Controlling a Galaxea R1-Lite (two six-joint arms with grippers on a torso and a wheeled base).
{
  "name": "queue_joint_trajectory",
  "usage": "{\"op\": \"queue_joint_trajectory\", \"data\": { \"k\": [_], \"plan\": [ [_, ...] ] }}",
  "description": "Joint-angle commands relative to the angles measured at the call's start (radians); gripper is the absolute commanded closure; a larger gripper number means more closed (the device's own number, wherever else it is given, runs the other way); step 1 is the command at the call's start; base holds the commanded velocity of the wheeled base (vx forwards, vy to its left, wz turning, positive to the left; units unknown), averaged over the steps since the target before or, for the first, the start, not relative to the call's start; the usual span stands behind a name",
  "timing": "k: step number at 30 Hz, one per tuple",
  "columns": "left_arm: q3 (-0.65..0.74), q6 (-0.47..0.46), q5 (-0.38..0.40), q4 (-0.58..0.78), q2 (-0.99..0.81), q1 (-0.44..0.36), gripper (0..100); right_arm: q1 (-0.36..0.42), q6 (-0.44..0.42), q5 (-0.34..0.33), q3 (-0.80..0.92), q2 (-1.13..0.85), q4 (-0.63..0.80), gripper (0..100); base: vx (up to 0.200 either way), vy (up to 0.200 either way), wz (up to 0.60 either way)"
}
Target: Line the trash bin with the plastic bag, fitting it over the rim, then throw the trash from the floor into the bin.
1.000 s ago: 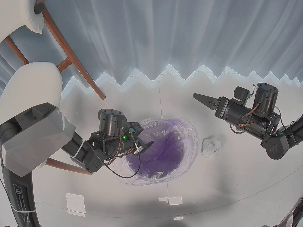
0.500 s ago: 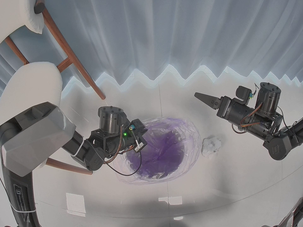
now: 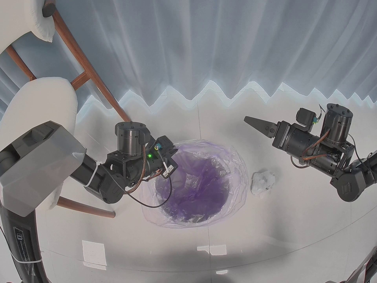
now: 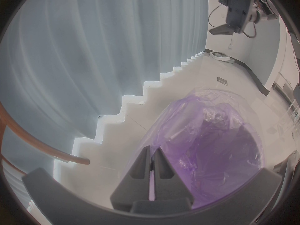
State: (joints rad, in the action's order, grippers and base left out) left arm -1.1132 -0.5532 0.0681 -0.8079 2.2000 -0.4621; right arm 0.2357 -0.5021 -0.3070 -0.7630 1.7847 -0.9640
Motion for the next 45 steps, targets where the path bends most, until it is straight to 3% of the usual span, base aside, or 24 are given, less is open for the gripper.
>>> {"op": "queue_joint_trajectory", "data": {
  "k": [1, 6, 7, 24, 40, 45],
  "plan": [
    [-0.028, 0.004, -0.001, -0.001, 0.001, 0.002, 100, 0.008, 0.001, -0.001, 0.025, -0.016, -0.001, 0, 0.0, 0.0, 0.0],
    [-0.039, 0.007, -0.001, 0.045, -0.006, 0.011, 100, 0.023, -0.001, -0.001, 0.042, -0.028, -0.002, 0, 0.0, 0.0, 0.0],
    [-0.042, 0.007, -0.001, 0.05, -0.006, 0.014, 0, 0.023, -0.001, -0.001, 0.042, -0.03, -0.002, 0, 0.0, 0.0, 0.0],
    [-0.071, 0.012, 0.002, 0.05, 0.012, 0.123, 0, 0.031, 0.001, -0.001, 0.07, -0.044, -0.002, 0, 0.0, 0.0, 0.0],
    [-0.106, 0.076, -0.001, 0.013, 0.113, 0.125, 0, 0.034, 0.001, -0.001, 0.073, -0.045, -0.001, 0, 0.0, 0.0, 0.0],
    [-0.14, 0.13, -0.045, -0.007, 0.13, 0.126, 0, 0.034, 0.001, -0.001, 0.071, -0.042, -0.001, 0, 0.0, 0.0, 0.0]
  ]
}}
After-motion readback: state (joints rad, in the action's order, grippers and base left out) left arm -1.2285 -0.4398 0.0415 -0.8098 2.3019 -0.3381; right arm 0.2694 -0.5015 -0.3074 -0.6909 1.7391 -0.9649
